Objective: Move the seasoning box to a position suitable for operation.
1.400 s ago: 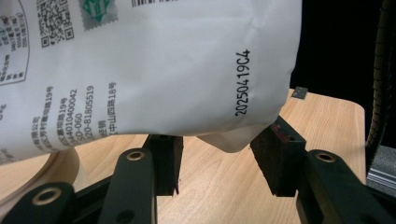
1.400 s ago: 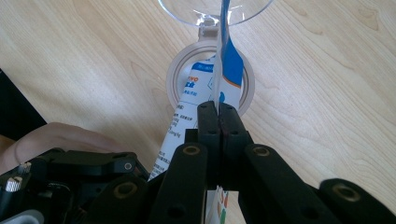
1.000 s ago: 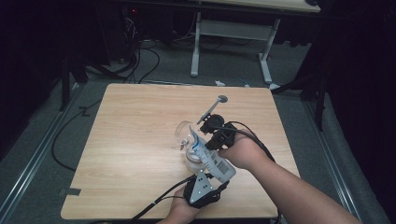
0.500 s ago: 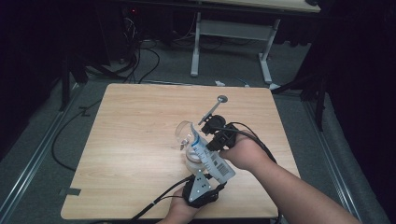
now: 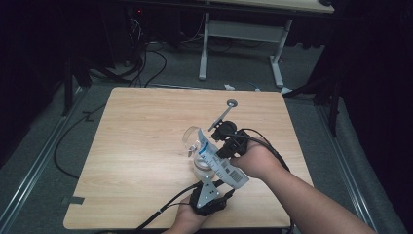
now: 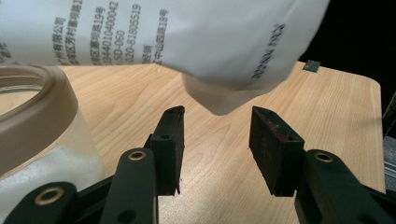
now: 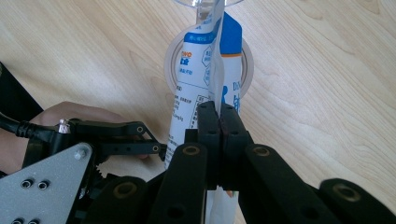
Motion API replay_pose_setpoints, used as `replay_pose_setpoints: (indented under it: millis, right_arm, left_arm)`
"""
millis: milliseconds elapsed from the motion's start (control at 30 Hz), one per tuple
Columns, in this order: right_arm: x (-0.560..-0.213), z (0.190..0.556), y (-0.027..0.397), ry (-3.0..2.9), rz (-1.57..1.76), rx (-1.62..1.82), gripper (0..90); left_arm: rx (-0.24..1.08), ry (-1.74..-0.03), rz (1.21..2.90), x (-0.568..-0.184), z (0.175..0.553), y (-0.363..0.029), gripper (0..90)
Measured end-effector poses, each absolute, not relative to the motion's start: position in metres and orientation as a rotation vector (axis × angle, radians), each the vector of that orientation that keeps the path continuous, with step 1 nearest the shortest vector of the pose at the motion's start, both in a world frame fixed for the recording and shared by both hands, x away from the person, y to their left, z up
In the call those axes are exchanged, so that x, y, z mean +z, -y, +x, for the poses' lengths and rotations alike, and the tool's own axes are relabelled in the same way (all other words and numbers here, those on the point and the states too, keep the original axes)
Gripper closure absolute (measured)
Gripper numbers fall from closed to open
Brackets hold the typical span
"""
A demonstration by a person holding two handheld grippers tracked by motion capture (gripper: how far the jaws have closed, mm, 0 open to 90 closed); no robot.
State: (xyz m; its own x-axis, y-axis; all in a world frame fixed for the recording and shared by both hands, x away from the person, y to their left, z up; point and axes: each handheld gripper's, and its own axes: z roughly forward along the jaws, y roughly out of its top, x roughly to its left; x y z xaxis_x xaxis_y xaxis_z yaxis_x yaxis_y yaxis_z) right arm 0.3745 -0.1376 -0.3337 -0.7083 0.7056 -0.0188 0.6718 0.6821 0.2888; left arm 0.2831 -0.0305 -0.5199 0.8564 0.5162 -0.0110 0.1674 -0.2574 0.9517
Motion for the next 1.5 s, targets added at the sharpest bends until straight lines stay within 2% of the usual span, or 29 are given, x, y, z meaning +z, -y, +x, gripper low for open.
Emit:
replay_pose_setpoints:
  millis: [1200, 1500]
  right_arm:
    - [-0.335, 0.373, 0.141, -2.763, 1.152, 0.415, 90.0]
    - [-0.335, 0.373, 0.143, -2.765, 1.132, 0.419, 90.0]
  left_arm:
    - [0.369, -0.530, 1.831, -0.521, 0.278, 0.004, 51.4]
    - [0.367, -0.560, 1.829, -0.520, 0.282, -0.017, 49.9]
